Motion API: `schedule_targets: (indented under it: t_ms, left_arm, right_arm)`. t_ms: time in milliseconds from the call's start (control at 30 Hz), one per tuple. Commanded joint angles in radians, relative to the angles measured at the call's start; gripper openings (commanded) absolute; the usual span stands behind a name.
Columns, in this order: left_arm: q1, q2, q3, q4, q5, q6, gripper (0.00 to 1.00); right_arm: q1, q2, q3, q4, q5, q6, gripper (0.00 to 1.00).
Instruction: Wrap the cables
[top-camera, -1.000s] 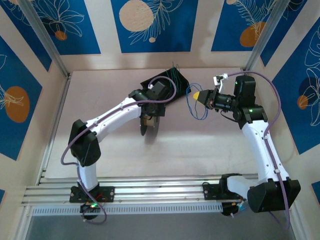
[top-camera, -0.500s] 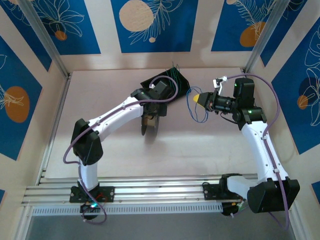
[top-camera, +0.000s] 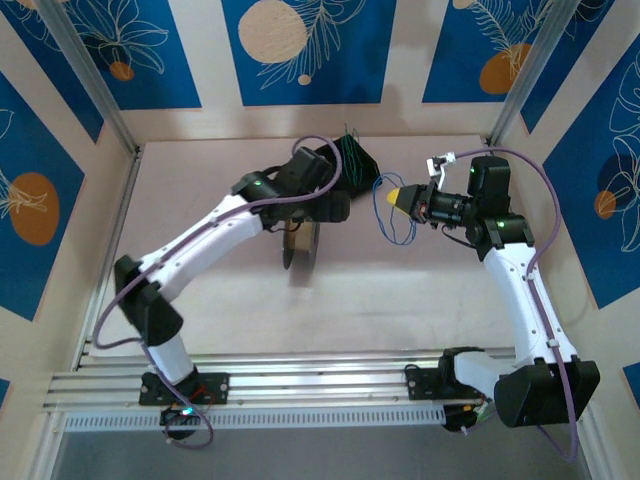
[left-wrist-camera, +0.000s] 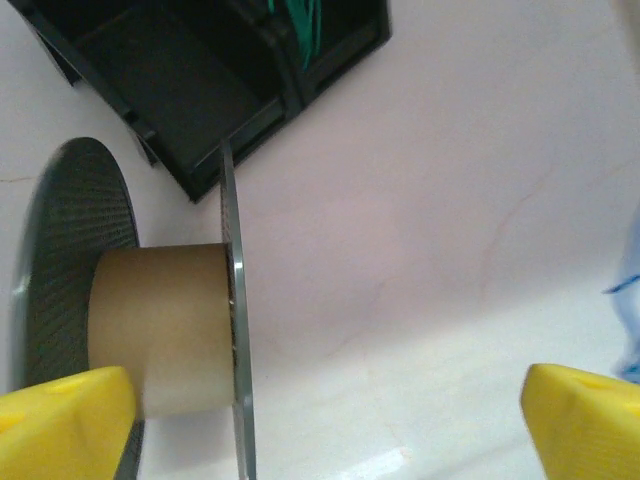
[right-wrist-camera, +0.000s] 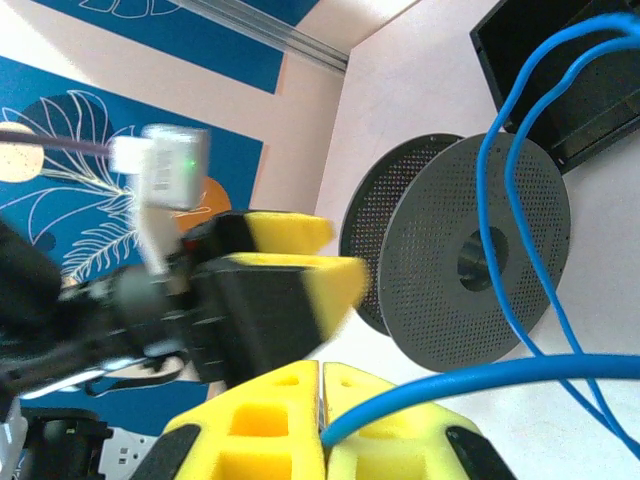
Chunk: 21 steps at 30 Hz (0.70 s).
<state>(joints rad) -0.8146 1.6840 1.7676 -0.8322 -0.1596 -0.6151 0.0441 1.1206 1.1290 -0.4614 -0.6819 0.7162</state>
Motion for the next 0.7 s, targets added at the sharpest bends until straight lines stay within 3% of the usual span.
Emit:
schedule_targets:
  t_ms: [0,133,267,367,467,533,667]
  left_arm:
    - [-0.009,-0.121,-0.049,0.04,0.035,0.056,1.0]
    - [-0.006,-0.22,-0.136,0.074,0.042,0.096,1.0]
    - [0.018,-0.306,-0.214,0.129,0.13,0.102,0.99]
    - [0.095,-0.361,-0.28,0.207,0.309,0.066,0.86]
    - [0.203,-0.41,-0.355,0.329,0.525,-0.016,0.66]
    - [0.256,-0.433,-0.391,0.391,0.61,-0.062,0.57]
    - [0.316,-0.428,-0.409,0.44,0.688,-0.086,0.55]
  right_arm:
    - [-0.004,-0.003,0.015,-0.015,-0.039,0.024,0.0]
    - [0.004,-0.005,0.017,0.02,-0.077,0.049,0.0]
    - [0.014,-0.019,0.011,0.113,-0.178,0.1,0.0]
    - [0.02,-0.027,0.009,0.208,-0.276,0.141,0.0]
    - [0.036,-0.024,0.015,0.288,-0.356,0.171,0.0]
    - [0.063,-0.017,0.034,0.308,-0.385,0.169,0.0]
    - [0.153,0.002,0.09,0.313,-0.396,0.141,0.0]
